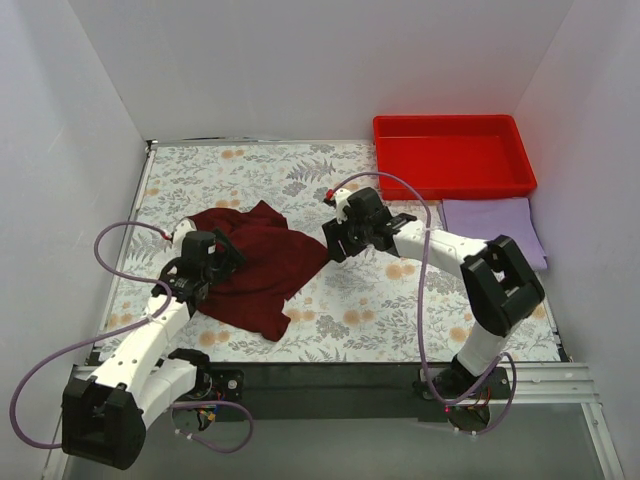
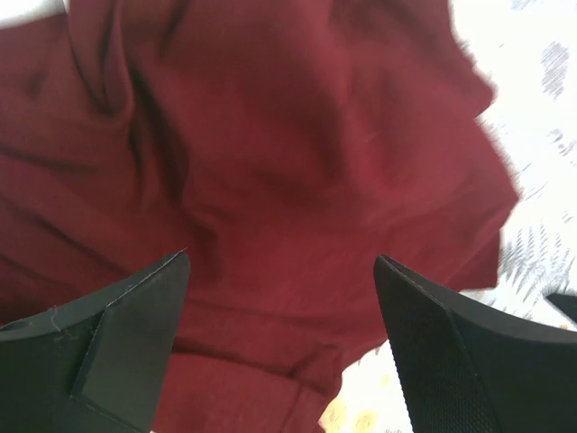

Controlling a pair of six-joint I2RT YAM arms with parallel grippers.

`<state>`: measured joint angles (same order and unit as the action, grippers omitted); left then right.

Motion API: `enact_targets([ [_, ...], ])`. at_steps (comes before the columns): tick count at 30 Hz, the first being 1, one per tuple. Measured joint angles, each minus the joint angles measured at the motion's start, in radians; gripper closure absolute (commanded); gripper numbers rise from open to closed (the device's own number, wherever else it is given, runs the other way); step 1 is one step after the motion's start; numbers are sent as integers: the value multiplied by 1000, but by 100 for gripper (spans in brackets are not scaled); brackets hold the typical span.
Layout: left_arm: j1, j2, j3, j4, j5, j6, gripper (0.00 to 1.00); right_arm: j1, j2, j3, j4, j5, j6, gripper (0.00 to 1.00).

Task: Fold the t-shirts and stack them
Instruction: Flatten the tshirt out

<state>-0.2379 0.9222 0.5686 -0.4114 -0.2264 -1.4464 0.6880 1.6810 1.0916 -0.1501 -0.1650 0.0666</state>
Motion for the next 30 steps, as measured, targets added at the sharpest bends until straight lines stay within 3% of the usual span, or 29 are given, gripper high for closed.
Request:
enact_targets([
  [7, 0, 72, -77, 28, 51, -77, 17, -27, 219, 88, 57, -74, 40, 37],
  [10, 0, 119, -86, 56, 50, -99, 17, -27, 265, 130, 95, -116, 49, 42],
  [13, 0, 179, -87, 101, 43, -114, 18, -27, 297, 149, 112, -149, 55, 78],
  [14, 0, 205, -87, 117, 41, -115, 18, -27, 305, 151, 116, -155, 56, 98],
  [20, 0, 397, 18, 196, 33, -86, 18, -63, 289, 135, 117, -146, 58, 99],
  [25, 0, 516, 149, 225, 63, -6, 18, -111, 19, 90, -8, 22, 9, 98],
  [29, 0, 506, 198, 255, 95, 39, 18, -116, -186, 97, -79, 156, -19, 64],
  [30, -1, 489, 199, 259, 113, 45, 18, -116, -216, 97, -98, 187, -21, 60],
])
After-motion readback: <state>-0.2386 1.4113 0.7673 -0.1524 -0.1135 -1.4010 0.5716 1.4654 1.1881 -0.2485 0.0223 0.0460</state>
